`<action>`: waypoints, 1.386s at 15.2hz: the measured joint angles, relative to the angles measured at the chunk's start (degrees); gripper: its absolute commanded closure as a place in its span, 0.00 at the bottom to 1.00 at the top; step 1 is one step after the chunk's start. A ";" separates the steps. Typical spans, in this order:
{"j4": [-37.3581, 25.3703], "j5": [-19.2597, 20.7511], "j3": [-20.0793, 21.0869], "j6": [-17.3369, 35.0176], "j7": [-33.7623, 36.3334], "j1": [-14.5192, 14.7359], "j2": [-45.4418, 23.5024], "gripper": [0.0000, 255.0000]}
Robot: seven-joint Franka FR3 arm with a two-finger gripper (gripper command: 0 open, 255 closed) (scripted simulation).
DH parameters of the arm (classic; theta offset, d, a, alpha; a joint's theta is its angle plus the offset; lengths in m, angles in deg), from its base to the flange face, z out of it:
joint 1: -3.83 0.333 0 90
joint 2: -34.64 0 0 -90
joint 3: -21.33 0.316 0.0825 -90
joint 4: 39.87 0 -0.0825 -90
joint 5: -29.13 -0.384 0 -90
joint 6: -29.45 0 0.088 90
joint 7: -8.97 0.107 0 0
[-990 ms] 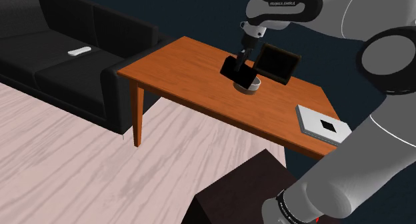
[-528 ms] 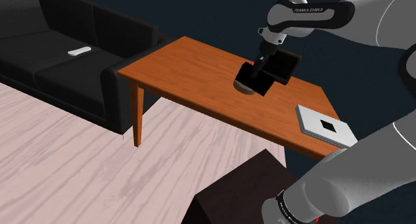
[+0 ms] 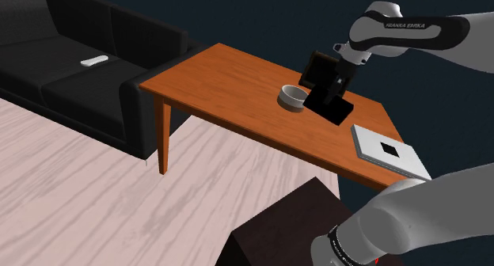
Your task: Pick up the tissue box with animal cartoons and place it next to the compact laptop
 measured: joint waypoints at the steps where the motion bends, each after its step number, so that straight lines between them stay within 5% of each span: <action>1: 0.95 0.59 -0.42 -0.13 -0.63 -0.53 1.19 1.00; 14: 8.87 10.21 -9.35 -4.15 -13.65 -9.81 15.20 1.00; 21: 13.81 11.99 -11.24 0.20 -14.42 -10.95 15.97 1.00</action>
